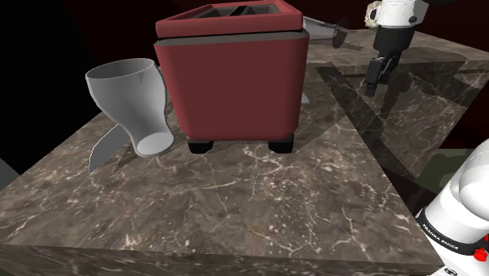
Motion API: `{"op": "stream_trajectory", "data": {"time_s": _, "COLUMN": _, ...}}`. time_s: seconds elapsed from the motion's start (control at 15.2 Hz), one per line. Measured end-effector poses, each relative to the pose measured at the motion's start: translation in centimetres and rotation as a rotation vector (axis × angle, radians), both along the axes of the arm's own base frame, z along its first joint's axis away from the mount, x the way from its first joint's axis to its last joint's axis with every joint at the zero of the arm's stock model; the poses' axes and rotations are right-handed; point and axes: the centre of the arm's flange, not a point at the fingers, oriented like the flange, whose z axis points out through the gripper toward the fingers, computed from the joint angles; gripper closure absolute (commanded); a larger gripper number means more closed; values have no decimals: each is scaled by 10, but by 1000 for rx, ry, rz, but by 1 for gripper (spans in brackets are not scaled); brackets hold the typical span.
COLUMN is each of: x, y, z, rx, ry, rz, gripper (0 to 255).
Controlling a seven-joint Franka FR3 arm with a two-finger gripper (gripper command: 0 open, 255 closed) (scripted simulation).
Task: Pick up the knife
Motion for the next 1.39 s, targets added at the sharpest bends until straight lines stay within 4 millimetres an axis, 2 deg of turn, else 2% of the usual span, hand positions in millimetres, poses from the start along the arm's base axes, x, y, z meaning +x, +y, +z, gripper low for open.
{"op": "stream_trajectory", "data": {"time_s": 0.13, "x": 3, "y": 5, "z": 2, "rx": 5, "ry": -2, "rz": -17, "gripper": 0}}
{"op": "stream_trajectory", "data": {"time_s": 0.4, "x": 20, "y": 36, "z": 12, "rx": 45, "ry": -21, "rz": -157, "gripper": 0}}
{"op": "stream_trajectory", "data": {"time_s": 0.92, "x": 81, "y": 103, "z": 45, "rx": 139, "ry": -60, "rz": -480, "gripper": 0}}
{"op": "stream_trajectory", "data": {"time_s": 1.12, "x": 102, "y": 115, "z": 57, "rx": 174, "ry": -75, "rz": -603, "gripper": 0}}
{"op": "stream_trajectory", "data": {"time_s": 1.25, "x": 123, "y": 126, "z": 70, "rx": 198, "ry": -86, "rz": -683, "gripper": 0}}
{"op": "stream_trajectory", "data": {"time_s": 1.39, "x": 130, "y": 130, "z": 71, "rx": 211, "ry": -92, "rz": -725, "gripper": 0}}
